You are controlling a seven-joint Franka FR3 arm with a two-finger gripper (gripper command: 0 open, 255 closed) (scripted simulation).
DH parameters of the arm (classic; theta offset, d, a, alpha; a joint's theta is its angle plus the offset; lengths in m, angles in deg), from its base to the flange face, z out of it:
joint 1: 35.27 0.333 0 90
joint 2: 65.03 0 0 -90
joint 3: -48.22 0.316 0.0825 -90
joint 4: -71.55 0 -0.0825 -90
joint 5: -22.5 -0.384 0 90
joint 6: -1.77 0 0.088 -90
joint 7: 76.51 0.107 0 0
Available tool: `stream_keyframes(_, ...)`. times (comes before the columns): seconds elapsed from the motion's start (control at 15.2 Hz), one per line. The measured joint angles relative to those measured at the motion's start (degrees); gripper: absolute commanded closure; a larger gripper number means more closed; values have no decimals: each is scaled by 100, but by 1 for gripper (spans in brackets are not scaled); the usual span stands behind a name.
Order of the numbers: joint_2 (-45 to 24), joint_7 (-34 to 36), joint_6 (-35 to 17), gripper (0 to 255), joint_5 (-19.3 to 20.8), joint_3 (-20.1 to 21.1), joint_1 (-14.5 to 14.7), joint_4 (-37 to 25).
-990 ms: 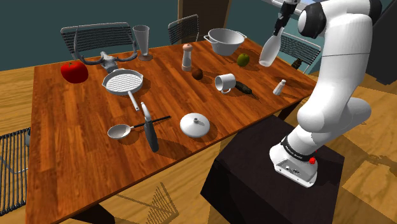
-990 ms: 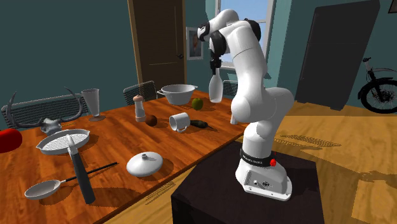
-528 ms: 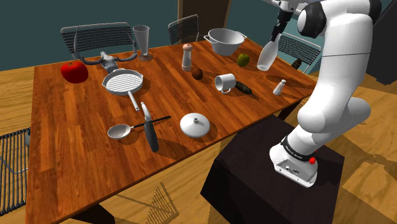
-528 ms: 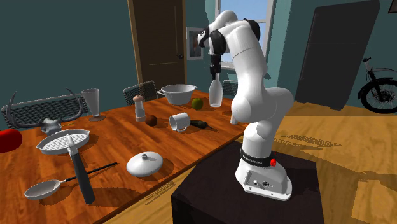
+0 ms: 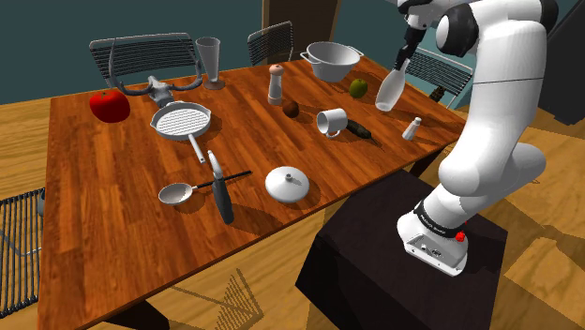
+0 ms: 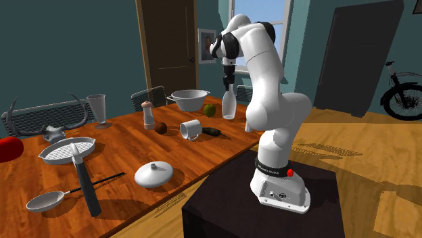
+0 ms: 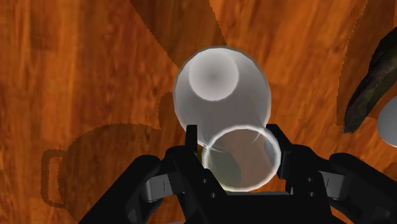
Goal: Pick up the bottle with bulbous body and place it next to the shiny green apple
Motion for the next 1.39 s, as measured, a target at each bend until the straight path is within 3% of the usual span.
stream_keyframes(0.59, -39, -9, -183, 255, -23, 17, 19, 146)
stream_keyframes(0.66, -39, -9, -184, 0, -23, 17, 19, 147)
stream_keyframes(1.06, -39, -9, -184, 0, -24, 17, 18, 144)
stream_keyframes(1.39, 46, 56, 399, 0, 35, -18, -29, -382)
